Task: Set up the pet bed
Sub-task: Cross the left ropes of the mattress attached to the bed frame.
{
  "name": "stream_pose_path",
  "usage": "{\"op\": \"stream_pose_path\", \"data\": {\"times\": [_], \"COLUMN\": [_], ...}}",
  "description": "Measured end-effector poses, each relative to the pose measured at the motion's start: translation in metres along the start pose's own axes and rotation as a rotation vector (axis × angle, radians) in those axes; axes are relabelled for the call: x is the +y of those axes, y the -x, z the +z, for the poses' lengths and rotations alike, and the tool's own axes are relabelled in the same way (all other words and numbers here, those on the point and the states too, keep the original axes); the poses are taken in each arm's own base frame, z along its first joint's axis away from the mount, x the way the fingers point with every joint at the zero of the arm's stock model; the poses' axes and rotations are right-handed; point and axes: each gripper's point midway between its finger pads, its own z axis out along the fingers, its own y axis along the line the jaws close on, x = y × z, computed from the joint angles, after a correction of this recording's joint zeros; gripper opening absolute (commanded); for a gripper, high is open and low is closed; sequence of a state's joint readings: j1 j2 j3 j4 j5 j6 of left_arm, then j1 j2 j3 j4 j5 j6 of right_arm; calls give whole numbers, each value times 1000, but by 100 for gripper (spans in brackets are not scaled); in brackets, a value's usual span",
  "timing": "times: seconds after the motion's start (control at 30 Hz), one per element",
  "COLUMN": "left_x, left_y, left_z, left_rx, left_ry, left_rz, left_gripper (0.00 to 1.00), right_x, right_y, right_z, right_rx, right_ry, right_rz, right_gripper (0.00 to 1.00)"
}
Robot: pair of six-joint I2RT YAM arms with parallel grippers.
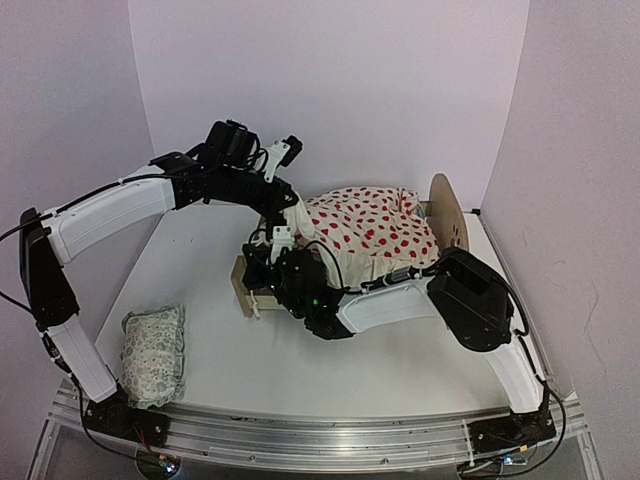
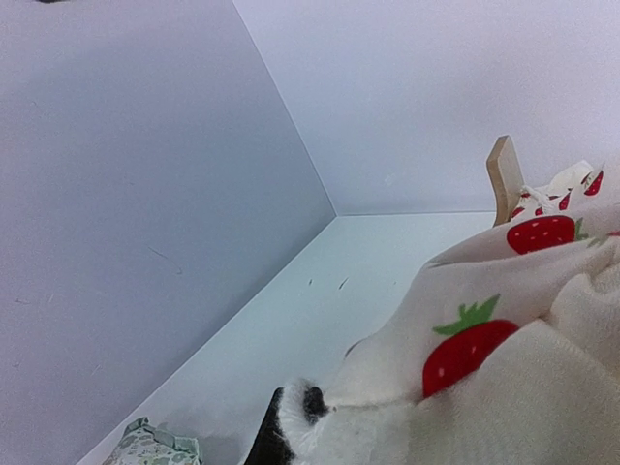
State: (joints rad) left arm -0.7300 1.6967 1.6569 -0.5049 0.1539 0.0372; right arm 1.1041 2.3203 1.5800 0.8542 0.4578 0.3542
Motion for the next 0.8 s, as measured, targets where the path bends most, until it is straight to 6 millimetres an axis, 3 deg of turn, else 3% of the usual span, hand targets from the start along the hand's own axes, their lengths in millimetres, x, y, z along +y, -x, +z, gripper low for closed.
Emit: {"op": "stream_pose_path", "data": {"times": [0.8], "left_x": [3], "left_y": [11], "left_z": [-11], "left_rx": [-37], "left_ry": [20], "left_rz": [20], "left_gripper": [0], "right_x": [18], "right_y": [9], "right_z": [8], "right_rx": [-13], "right_ry": [88], "right_rz": [31], "right_gripper": [0]}}
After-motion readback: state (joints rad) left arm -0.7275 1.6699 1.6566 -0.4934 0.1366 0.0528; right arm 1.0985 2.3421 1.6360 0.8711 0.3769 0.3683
